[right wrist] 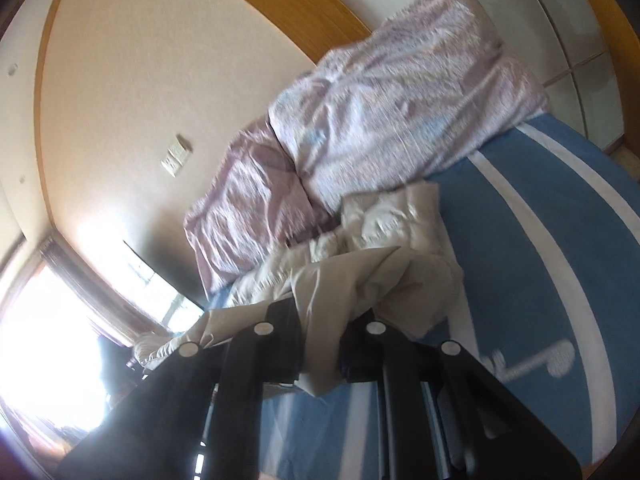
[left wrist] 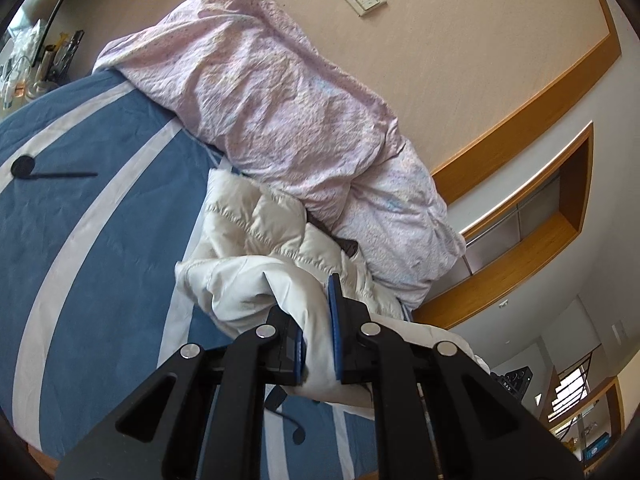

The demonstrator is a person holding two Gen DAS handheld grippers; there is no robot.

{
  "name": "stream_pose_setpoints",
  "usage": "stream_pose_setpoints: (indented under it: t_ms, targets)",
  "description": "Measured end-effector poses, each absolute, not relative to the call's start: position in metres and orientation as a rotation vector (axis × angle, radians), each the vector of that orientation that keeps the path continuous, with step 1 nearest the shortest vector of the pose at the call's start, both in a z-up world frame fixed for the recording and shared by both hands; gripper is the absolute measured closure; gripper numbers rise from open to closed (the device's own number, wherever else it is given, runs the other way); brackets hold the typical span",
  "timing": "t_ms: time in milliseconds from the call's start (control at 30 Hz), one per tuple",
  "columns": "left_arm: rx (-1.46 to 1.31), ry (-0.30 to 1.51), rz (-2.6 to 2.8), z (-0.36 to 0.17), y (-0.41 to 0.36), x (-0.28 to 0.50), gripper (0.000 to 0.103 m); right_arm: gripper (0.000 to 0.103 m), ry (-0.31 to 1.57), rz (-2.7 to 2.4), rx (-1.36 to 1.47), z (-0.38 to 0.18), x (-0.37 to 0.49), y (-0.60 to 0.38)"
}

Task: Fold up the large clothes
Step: 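Lift and fold the jacket side toward the collar with both tools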

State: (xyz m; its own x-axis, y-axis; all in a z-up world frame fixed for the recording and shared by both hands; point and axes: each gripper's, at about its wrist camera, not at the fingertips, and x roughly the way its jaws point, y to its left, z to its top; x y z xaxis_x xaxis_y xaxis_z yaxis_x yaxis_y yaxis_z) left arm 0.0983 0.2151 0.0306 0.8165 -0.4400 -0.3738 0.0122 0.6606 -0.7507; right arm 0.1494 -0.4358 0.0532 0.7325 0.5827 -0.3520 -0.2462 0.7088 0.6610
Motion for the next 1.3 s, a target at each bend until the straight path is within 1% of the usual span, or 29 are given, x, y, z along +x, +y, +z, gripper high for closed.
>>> stream_pose_setpoints:
  t_ms: [300,433,567,733,833,967,1033,1133,1167,1200,1233,1267,1300]
  targets:
    - [-0.799,0.501,-0.248,0.064,0.215,0.173,0.093,0.089,0.487,0.386,0.627,0.091,0.231,-0.415]
    - [-0.798,0.483,-0.201,0.066,0.215,0.214,0.093,0.088,0.475,0.297,0.600,0.092,0.275,-0.399]
    - [-0.815,0.501,-0.134,0.051,0.217,0.254,0.093,0.087,0.519,0.159,0.566,0.075,0.329,-0.378]
    - [-0.826,0.563,-0.030,0.016,0.219,0.304,0.093,0.086,0.630,-0.019,0.495,0.037,0.390,-0.352]
    - [-0.828,0.605,0.017,-0.006,0.220,0.328,0.093,0.085,0.689,-0.090,0.472,0.015,0.415,-0.345]
    - [-0.823,0.628,0.044,-0.022,0.219,0.342,0.092,0.084,0.736,-0.150,0.486,-0.006,0.433,-0.344]
    - [-0.826,0.630,0.050,-0.026,0.219,0.346,0.091,0.082,0.747,-0.171,0.488,-0.012,0.438,-0.344]
    - [-0.842,0.637,0.061,-0.032,0.219,0.349,0.088,0.074,0.767,-0.190,0.463,-0.018,0.444,-0.340]
    - [-0.851,0.641,0.058,-0.032,0.220,0.350,0.085,0.069,0.770,-0.186,0.464,-0.018,0.444,-0.340]
    - [-0.863,0.646,0.050,-0.031,0.222,0.350,0.080,0.066,0.765,-0.179,0.471,-0.016,0.443,-0.341]
    - [-0.879,0.647,0.036,-0.029,0.224,0.349,0.077,0.060,0.746,-0.174,0.483,-0.012,0.439,-0.343]
    - [-0.890,0.646,0.020,-0.026,0.225,0.348,0.068,0.052,0.726,-0.166,0.492,-0.007,0.436,-0.344]
    - [-0.904,0.637,-0.011,-0.020,0.227,0.346,0.043,0.043,0.690,-0.155,0.496,0.001,0.430,-0.345]
